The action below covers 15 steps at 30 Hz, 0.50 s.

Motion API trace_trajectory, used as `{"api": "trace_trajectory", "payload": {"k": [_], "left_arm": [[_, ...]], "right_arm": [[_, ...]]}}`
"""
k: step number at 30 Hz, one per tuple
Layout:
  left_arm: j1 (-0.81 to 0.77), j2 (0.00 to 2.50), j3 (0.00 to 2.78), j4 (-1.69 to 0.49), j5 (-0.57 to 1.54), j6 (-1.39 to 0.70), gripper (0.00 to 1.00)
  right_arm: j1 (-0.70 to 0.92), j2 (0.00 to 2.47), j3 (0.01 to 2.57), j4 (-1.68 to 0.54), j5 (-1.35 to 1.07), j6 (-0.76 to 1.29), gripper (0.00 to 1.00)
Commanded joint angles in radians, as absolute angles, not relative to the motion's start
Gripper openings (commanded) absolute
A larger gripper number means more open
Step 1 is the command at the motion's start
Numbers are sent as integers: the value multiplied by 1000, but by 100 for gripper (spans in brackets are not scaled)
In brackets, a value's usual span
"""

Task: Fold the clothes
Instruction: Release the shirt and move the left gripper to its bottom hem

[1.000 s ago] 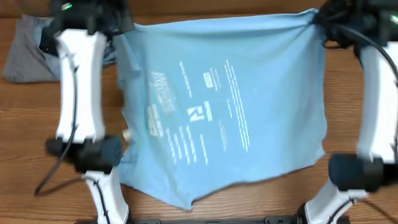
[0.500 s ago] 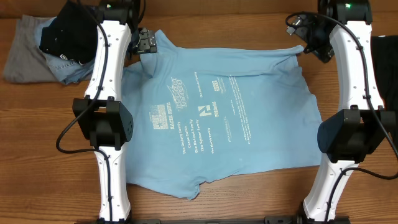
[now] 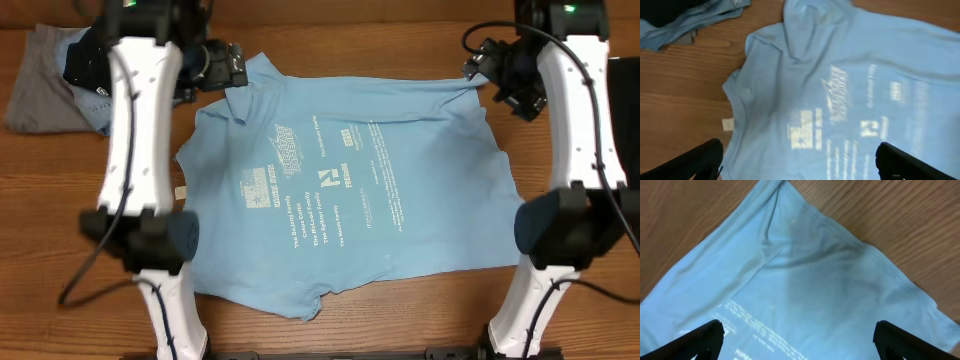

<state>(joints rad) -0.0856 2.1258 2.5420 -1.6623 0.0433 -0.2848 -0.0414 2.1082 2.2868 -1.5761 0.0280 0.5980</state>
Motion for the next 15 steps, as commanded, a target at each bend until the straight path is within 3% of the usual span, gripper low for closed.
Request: {"api": "trace_trajectory", "payload": {"k": [1,6,15], "left_arm": [[-97,2013,2555,-1690,124,-268,100],[-172,1921,2555,-1690,191,-245,100],[-460,1715,2443,-1690,138,-272,100]], "right_arm": [[-49,1940,2304,-1608,13,596,100],[-49,1819,2304,-1678,14,595,100],[-49,1718,2296,-1694,-2,481,100]]}}
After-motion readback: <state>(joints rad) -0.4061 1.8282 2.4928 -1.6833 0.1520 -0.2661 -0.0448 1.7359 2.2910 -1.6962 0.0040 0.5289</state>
